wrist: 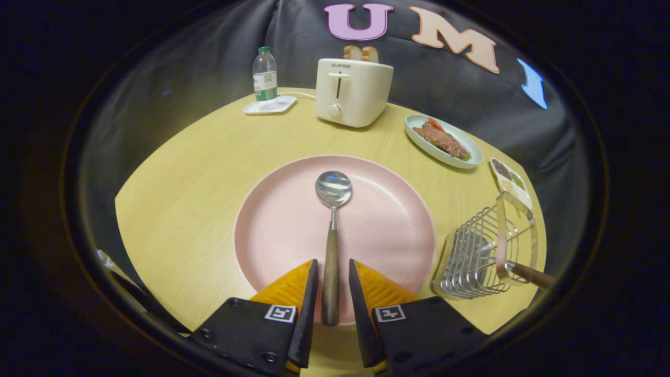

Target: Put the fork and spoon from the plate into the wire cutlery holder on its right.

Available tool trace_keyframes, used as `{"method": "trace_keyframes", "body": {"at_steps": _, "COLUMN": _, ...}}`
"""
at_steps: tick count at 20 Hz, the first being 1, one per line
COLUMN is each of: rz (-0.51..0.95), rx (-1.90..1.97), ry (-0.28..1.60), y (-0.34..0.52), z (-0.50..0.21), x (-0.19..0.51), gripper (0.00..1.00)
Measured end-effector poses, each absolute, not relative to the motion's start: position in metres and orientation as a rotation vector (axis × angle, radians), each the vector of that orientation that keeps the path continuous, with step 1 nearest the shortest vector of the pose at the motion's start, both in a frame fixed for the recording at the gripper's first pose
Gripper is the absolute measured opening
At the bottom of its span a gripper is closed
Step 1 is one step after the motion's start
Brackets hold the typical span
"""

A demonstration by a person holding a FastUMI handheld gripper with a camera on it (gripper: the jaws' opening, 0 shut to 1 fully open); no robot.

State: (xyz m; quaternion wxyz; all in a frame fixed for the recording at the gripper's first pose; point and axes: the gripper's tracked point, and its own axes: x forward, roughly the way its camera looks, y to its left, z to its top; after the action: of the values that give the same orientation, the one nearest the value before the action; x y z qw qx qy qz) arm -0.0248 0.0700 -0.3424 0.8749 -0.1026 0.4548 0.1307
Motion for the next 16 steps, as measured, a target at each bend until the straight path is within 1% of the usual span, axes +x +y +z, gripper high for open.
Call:
{"method": "trace_keyframes", "body": {"at_steps": 6, "rz": 0.285, "rx": -0.236, "ry": 0.982, "y": 0.072, "z": -0.344, "x": -0.031, "gripper": 0.11}}
{"method": "trace_keyframes", "body": {"at_steps": 16, "rz": 0.335, "rx": -0.272, "ry": 1.019, "y": 0.064, "z": -0.301, "x": -0.038, "gripper": 0.11}}
